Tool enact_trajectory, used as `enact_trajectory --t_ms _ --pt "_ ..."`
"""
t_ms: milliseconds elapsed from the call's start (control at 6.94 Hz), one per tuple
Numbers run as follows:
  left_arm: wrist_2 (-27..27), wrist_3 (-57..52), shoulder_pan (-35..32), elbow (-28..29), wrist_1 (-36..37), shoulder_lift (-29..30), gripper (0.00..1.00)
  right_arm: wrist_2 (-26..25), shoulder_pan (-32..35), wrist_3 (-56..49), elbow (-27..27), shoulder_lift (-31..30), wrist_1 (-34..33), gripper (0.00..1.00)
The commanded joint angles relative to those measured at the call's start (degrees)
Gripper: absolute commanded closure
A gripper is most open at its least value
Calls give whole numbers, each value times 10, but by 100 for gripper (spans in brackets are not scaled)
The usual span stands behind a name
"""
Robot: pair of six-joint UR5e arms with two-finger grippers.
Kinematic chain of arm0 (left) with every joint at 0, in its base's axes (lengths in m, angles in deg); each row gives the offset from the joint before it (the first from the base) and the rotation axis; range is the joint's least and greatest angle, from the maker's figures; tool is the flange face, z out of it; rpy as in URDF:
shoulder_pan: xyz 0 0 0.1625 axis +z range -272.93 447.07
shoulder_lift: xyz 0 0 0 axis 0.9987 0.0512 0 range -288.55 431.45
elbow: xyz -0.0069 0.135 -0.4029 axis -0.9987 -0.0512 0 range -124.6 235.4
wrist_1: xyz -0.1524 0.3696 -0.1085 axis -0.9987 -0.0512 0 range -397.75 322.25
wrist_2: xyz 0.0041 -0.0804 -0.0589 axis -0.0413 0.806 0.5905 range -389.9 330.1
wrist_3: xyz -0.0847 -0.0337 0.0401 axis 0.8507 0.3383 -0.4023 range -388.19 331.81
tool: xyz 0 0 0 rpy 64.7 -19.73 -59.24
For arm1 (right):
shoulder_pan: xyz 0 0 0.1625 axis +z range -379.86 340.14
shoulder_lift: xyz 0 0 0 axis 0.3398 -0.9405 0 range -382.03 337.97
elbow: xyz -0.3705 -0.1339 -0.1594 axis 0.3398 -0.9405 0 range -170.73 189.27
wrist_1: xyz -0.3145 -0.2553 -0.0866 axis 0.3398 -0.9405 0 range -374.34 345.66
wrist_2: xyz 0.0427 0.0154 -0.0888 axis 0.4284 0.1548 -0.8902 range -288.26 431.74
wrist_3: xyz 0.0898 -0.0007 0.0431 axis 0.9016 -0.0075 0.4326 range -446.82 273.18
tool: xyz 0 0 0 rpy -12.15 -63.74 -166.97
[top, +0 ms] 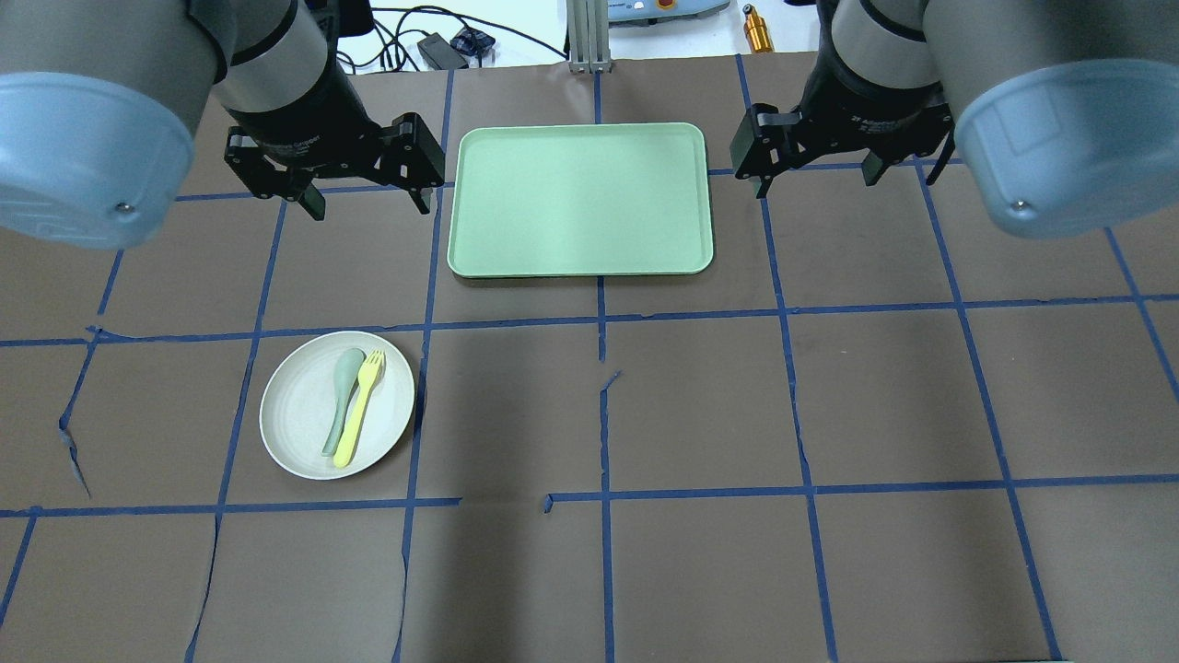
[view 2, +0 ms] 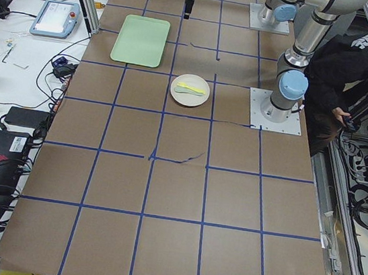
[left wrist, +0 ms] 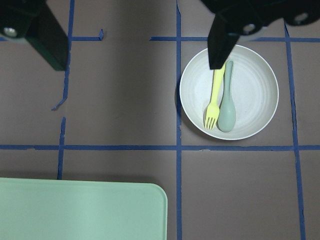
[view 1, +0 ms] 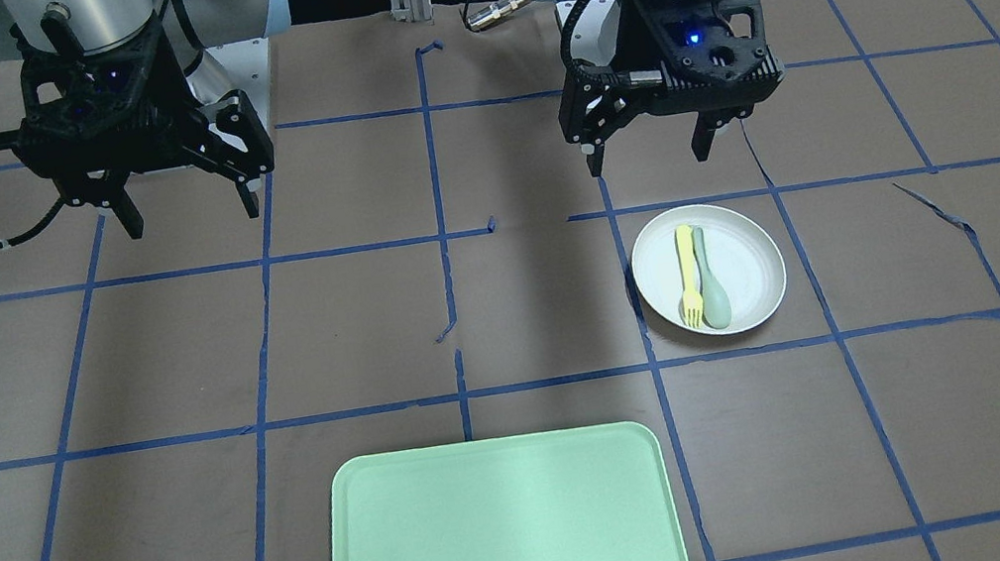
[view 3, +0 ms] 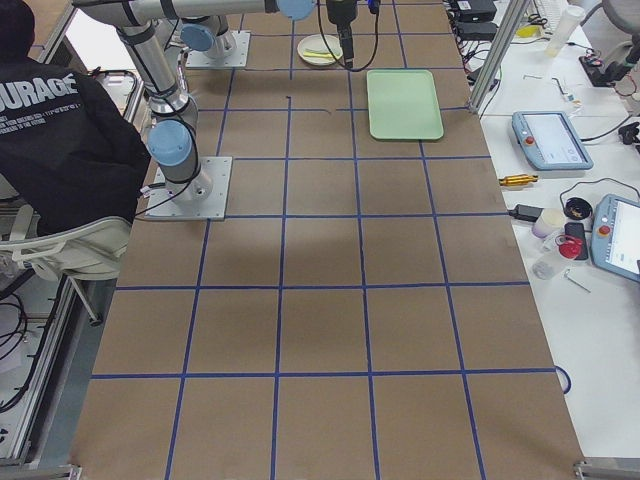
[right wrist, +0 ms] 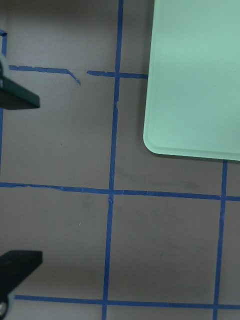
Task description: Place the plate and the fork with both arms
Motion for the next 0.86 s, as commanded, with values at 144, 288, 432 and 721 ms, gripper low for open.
enact_trajectory --t_ms 144,288,432,721 --pt "0 0 -1 0 0 0 0 -1 0 0 -1 0 1 0" --pt "0 0 0 0 0 0 0 0 0 0 0 0 -2 0" --pt "0 0 0 0 0 0 0 0 0 0 -1 0 -4 0" --pt "0 0 0 0 0 0 0 0 0 0 3 0 -6 0"
